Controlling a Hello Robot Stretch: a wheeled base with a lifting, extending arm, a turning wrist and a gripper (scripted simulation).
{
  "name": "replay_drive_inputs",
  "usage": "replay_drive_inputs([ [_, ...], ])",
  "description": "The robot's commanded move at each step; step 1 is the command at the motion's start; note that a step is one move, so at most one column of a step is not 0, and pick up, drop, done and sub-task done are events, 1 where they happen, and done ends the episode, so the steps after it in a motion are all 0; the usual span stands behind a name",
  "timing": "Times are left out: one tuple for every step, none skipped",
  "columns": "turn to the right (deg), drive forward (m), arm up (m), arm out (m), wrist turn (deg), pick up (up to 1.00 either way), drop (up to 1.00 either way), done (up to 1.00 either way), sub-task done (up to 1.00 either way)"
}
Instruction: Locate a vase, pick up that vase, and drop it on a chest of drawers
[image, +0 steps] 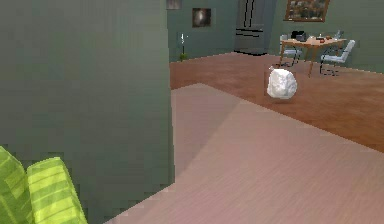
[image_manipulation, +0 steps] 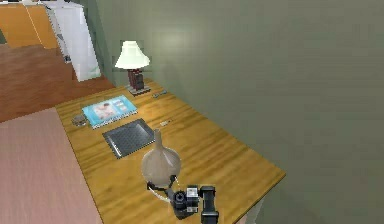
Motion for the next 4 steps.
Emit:
replay_drive_inputs([
  [0.0, 0.00, 0.00, 0.00, 0.0, 1.00, 0.00, 0.00, 0.00],
  [0.0, 0.00, 0.10, 0.00, 0.0, 0.00, 0.00, 0.00, 0.00],
  [0.0, 0.00, 0.30, 0.00, 0.0, 0.00, 0.00, 0.00, 0.00],
  [0.0, 0.00, 0.00, 0.00, -45.0, 0.00, 0.00, 0.00, 0.00],
])
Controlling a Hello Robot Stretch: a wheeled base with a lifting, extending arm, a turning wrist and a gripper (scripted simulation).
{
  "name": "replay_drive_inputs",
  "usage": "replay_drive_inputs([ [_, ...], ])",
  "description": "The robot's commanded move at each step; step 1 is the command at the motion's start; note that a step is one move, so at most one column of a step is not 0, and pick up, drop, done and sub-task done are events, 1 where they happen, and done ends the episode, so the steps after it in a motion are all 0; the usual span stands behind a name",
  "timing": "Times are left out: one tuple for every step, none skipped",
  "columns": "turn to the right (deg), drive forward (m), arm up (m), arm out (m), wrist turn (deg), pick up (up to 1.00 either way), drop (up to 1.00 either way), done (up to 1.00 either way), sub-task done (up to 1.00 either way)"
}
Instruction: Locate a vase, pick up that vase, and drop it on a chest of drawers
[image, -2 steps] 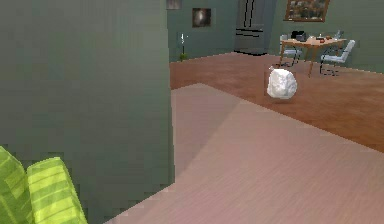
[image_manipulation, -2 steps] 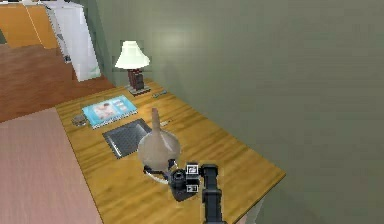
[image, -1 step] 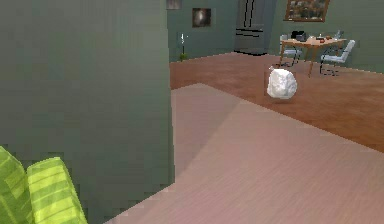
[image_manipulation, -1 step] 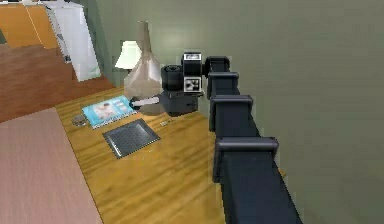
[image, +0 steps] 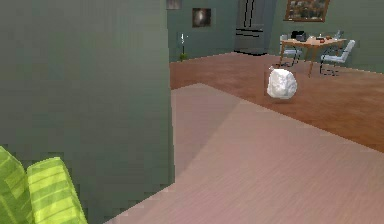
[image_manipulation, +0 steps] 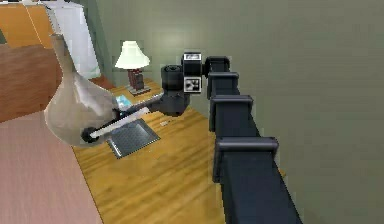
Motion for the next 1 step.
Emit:
replay_drive_inputs([
  [0.0, 0.00, 0.00, 0.00, -45.0, 0.00, 0.00, 0.00, 0.00],
])
